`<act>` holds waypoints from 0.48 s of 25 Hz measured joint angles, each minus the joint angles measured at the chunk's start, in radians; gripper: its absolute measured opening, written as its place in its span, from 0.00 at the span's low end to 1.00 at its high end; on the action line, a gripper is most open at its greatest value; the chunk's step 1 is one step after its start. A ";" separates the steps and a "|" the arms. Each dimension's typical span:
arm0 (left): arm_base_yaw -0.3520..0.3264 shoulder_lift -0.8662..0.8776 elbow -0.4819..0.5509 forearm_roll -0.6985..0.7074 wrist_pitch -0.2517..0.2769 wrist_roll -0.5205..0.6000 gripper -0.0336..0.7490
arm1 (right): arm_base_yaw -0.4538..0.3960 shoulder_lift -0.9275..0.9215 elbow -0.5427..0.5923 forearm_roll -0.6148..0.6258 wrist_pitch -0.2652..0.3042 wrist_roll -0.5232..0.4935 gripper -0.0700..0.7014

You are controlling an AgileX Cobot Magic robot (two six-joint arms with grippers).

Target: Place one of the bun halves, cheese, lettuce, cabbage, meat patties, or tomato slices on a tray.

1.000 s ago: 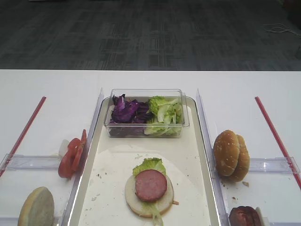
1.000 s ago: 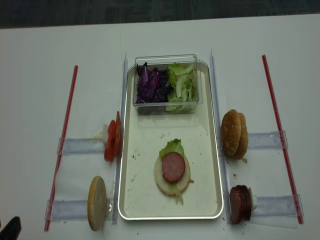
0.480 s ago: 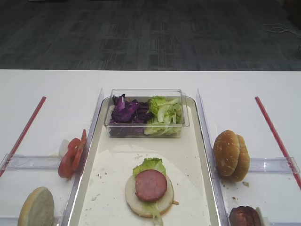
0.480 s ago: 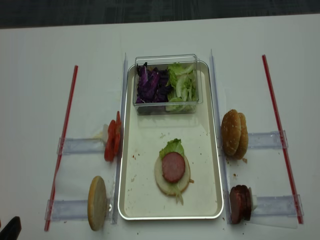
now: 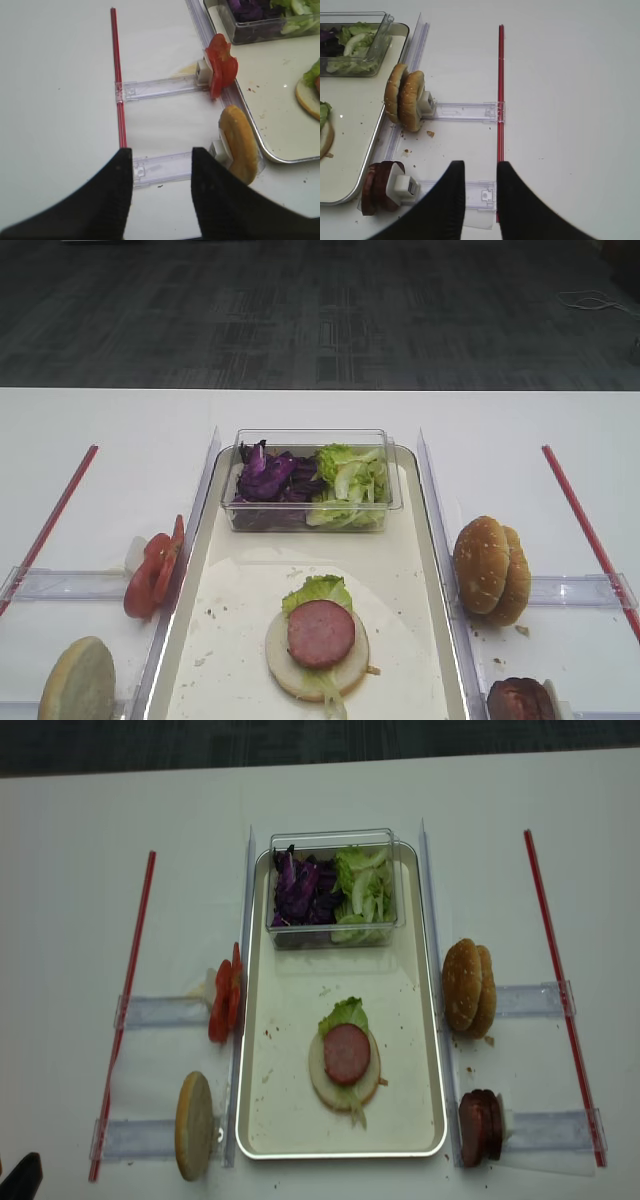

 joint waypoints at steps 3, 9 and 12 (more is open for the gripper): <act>0.000 0.000 0.000 0.000 0.000 0.000 0.39 | 0.000 0.000 0.000 0.000 0.000 0.000 0.32; 0.000 0.000 0.000 0.000 0.000 0.000 0.39 | 0.000 0.000 0.000 0.000 0.000 0.000 0.30; 0.000 0.000 0.000 0.000 0.000 0.000 0.39 | 0.000 0.000 0.000 0.000 0.000 0.000 0.30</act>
